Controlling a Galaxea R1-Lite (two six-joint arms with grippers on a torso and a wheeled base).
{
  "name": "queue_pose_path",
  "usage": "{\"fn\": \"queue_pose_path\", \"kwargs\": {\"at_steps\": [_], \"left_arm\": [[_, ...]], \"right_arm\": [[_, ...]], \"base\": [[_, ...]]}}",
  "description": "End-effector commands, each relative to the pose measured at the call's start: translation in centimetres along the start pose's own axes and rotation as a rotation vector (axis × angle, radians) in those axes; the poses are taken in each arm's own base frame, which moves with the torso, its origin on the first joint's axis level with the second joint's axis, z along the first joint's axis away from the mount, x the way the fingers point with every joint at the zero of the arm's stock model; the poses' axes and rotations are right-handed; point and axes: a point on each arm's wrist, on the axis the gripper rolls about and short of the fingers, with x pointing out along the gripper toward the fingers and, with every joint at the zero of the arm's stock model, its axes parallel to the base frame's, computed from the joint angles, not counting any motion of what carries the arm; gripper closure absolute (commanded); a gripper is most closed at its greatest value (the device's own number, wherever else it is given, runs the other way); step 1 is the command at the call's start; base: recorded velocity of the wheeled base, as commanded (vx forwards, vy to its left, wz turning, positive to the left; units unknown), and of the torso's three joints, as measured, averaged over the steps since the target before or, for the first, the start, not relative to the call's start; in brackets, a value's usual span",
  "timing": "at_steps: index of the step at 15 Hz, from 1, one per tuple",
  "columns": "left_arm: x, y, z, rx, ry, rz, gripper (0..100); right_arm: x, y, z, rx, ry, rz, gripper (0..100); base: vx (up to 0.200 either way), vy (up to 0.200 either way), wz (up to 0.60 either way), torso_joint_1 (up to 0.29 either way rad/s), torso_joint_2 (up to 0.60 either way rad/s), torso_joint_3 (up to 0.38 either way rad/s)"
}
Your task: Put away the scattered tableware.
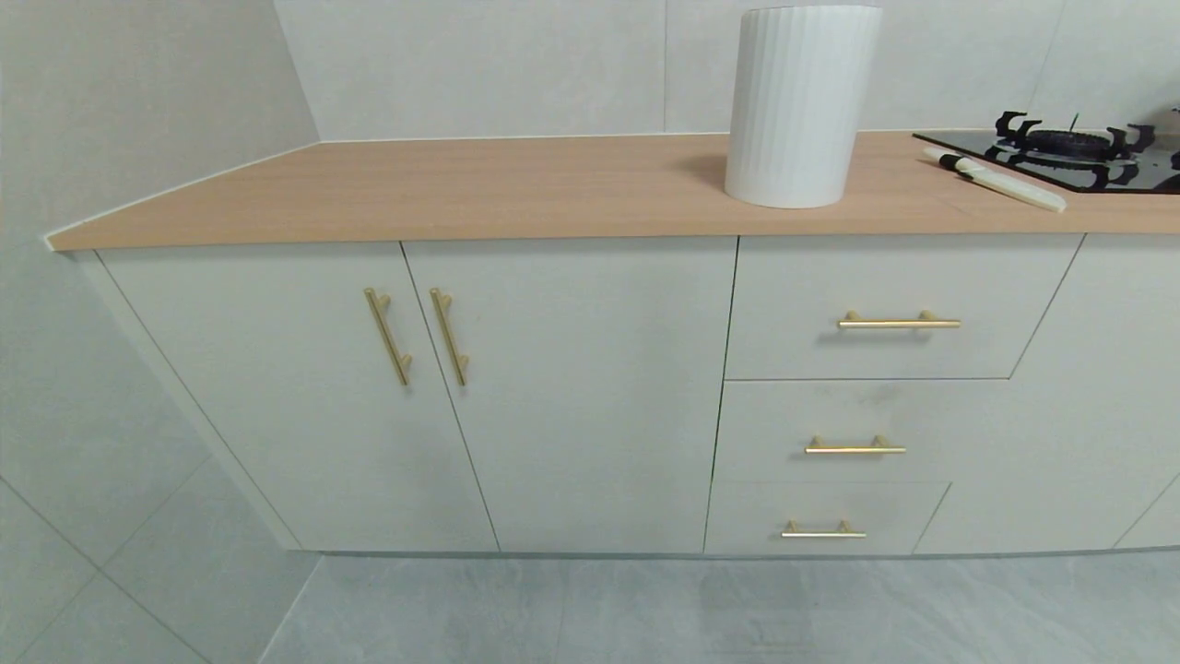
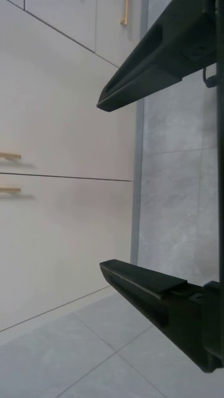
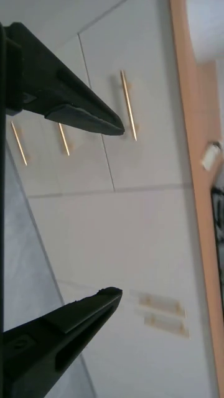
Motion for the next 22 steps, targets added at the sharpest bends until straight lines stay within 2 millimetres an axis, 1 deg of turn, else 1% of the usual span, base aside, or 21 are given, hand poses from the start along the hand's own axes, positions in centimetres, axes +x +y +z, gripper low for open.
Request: {"fn": "queue_pose_path", "kwargs": {"at_steps": [1,2,3,4,6,7,9,11,13,14,17,18,22], "left_arm": [[0.0,0.0,0.0,0.0,0.001,0.003,0],[0.0,0.0,0.0,0.0,0.001,0.001,0],[0.0,0.0,0.0,0.0,0.001,0.001,0],[0.0,0.0,0.0,0.0,0.001,0.003,0],[0.0,0.0,0.0,0.0,0.001,0.001,0],[0.0,0.0,0.0,0.0,0.001,0.0,0],[0.0,0.0,0.0,0.0,0.001,0.001,0],[0.0,0.0,0.0,0.0,0.001,0.003,0],[0.0,0.0,0.0,0.0,0.001,0.001,0],[0.0,0.0,0.0,0.0,0.001,0.003,0],[0.0,0.0,0.0,0.0,0.001,0.001,0],[0.0,0.0,0.0,0.0,0.001,0.001,0],[0.0,0.0,0.0,0.0,0.001,0.001,0]], "right_arm": [[-5.0,-2.3,-1.0,0.025,-0.144,-0.073,0],[-5.3,-2.5,-1.1,0.024,-0.15,-0.069,0],[-7.0,-3.1,-2.2,0.016,-0.174,-0.055,0],[-7.1,-3.1,-2.4,0.016,-0.17,-0.062,0],[-6.7,-2.9,-3.3,0.031,-0.158,-0.076,0],[-6.0,-2.5,-5.3,0.001,-0.107,-0.056,0],[-5.1,-1.6,-8.5,-0.024,-0.056,0.082,0],[-4.9,-1.2,-10.1,-0.032,-0.016,0.205,0],[-5.0,-1.0,-10.9,-0.029,0.064,0.282,0],[-5.0,-1.0,-11.7,-0.046,0.133,0.305,0],[-5.1,-0.9,-11.7,-0.019,0.143,0.327,0],[-5.2,-0.9,-12.2,-0.016,0.201,0.378,0],[-5.2,-0.8,-12.1,-0.008,0.184,0.375,0]], "base": [[0.0,0.0,0.0,0.0,0.0,0.0],[0.0,0.0,0.0,0.0,0.0,0.0],[0.0,0.0,0.0,0.0,0.0,0.0],[0.0,0.0,0.0,0.0,0.0,0.0],[0.0,0.0,0.0,0.0,0.0,0.0],[0.0,0.0,0.0,0.0,0.0,0.0],[0.0,0.0,0.0,0.0,0.0,0.0],[0.0,0.0,0.0,0.0,0.0,0.0],[0.0,0.0,0.0,0.0,0.0,0.0],[0.0,0.0,0.0,0.0,0.0,0.0],[0.0,0.0,0.0,0.0,0.0,0.0],[0.0,0.0,0.0,0.0,0.0,0.0],[0.0,0.0,0.0,0.0,0.0,0.0]]}}
